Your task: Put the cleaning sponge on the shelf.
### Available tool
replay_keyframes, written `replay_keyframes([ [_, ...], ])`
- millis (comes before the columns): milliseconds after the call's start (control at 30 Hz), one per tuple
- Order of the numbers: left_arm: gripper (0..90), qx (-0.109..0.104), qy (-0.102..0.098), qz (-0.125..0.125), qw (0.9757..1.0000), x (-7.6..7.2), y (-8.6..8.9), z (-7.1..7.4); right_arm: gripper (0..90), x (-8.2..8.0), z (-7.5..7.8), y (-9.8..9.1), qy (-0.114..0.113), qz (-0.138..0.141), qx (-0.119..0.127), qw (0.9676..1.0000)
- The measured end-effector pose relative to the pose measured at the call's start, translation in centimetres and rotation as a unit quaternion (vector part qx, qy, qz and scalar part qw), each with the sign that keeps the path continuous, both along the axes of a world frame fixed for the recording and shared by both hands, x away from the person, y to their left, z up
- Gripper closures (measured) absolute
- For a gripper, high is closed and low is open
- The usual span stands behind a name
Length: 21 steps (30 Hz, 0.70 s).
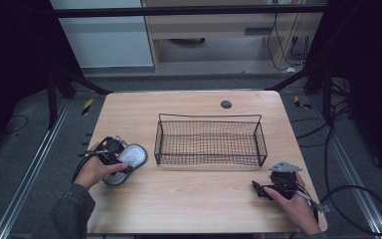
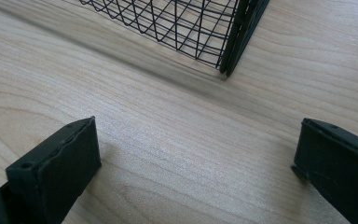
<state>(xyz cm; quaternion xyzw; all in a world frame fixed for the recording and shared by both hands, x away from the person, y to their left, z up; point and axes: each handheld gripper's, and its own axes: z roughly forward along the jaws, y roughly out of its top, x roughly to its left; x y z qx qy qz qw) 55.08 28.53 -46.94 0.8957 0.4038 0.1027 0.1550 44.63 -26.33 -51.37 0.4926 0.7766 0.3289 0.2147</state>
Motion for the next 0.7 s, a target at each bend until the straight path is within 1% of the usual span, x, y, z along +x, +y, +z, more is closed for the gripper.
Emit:
replay_keyframes([
  [33,2.2,-0.006,0.002,0.001,1.0000,0.12,-0.06,-0.15,0.4,0.01,0.00,0.00,0.000,0.000,0.000,1.0000],
  [167,3.5,-0.006,-0.001,-0.003,1.0000,0.15,-0.36,-0.09,0.4,0.01,0.00,0.00,0.000,0.000,0.000,1.0000],
  [200,3.5,-0.003,-0.001,-0.004,1.0000,0.12,-0.51,-0.10,0.4,0.01,0.00,0.00,0.000,0.000,0.000,1.0000],
  [233,3.4,0.006,0.000,-0.012,0.9999,0.13,-0.69,-0.23,0.4,0.01,0.00,0.00,0.000,0.000,0.000,1.0000],
  [267,3.3,0.006,0.000,-0.012,0.9999,0.13,-0.69,-0.23,0.4,0.01,0.00,0.00,0.000,0.000,0.000,1.0000],
  [333,3.2,0.004,0.005,-0.002,1.0000,0.22,-0.73,-0.57,0.4,0.00,0.00,0.00,0.000,0.000,0.000,1.0000],
  [433,1.8,0.008,0.008,-0.004,0.9999,0.31,-0.74,-0.84,0.3,0.01,0.00,0.00,0.000,0.000,0.000,1.0000],
  [567,2.2,0.001,0.013,0.004,0.9999,0.41,-0.58,-1.01,0.4,0.01,-0.01,0.00,-0.001,0.000,0.000,1.0000],
  [600,3.7,-0.010,0.020,0.008,0.9997,0.47,-0.39,-1.04,0.4,0.01,-0.01,0.00,-0.001,0.000,0.000,1.0000],
  [633,4.2,-0.010,0.020,0.008,0.9997,0.47,-0.39,-1.04,0.4,0.01,-0.01,0.00,-0.001,0.000,0.001,1.0000],
  [667,5.0,-0.012,0.015,0.002,0.9998,0.40,-0.26,-1.01,0.4,0.01,-0.01,0.00,0.000,0.000,0.000,1.0000],
  [700,5.8,-0.013,0.013,0.002,0.9998,0.34,-0.24,-0.98,0.4,0.00,0.00,0.00,0.000,0.000,0.000,1.0000],
])
